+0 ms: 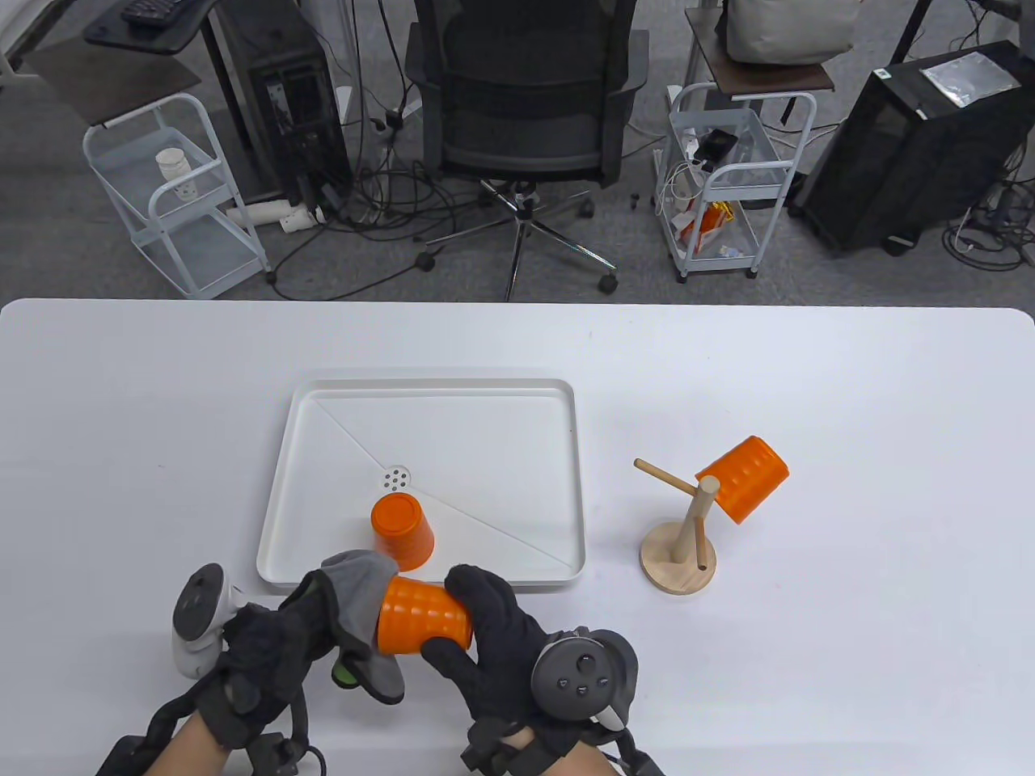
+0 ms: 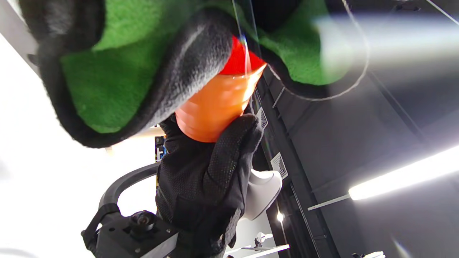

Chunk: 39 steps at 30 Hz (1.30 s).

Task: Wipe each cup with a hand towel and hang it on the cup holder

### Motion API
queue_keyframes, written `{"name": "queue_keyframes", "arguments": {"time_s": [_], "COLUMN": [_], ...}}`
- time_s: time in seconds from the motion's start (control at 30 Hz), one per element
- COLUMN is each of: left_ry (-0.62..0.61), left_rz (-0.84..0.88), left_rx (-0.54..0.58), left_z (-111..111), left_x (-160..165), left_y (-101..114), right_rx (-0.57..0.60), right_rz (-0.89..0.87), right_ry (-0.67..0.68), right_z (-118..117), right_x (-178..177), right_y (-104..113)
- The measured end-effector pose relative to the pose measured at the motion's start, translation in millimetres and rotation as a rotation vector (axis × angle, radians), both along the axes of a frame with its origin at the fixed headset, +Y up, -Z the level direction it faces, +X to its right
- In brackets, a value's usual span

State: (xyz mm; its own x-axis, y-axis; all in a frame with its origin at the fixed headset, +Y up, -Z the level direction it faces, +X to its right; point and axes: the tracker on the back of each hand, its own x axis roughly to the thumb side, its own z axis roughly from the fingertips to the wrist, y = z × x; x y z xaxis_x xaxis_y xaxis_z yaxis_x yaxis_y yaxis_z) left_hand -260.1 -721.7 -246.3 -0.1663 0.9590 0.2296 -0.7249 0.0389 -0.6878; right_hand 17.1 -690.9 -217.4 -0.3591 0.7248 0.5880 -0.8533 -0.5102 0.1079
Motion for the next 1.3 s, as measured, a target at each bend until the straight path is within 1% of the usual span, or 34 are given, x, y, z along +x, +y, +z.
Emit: {"name": "queue_keyframes", "arguments": {"time_s": [0.37,0.63,0.73,0.87,1.03,1.17,1.27,1.3], "left_ry": [0.034,0.03,0.017,0.007,0.011,0.012,0.009,0.003], "left_rz": [-0.133,-0.211,-0.248,-0.313,-0.396,-0.475,-0.522,-0.547], "left_rx": [0.031,0.028,0.048,0.089,0.202,0.322,0.391,0.43], "left_z": [6,9,11,14,18,21,24,25], "left_x": [10,19,23,28,33,36,38,40], "left_y": [4,0,0,1,4,7,9,10], "right_rx": [-0.014,-0.021,-0.048,-0.122,-0.233,-0.338,-0.399,-0.428], "right_rz": [0.016,0.058,0.051,0.018,-0.022,-0.053,-0.061,-0.064], "right_ry": [0.029,0.051,0.05,0.055,0.056,0.056,0.054,0.054], "right_z": [2,4,3,0,-4,-8,-10,-11], "right_x": [-5,-13,-13,-12,-10,-7,-6,-6], "right_y": [-2,-6,-7,-11,-16,-21,-24,-26]}}
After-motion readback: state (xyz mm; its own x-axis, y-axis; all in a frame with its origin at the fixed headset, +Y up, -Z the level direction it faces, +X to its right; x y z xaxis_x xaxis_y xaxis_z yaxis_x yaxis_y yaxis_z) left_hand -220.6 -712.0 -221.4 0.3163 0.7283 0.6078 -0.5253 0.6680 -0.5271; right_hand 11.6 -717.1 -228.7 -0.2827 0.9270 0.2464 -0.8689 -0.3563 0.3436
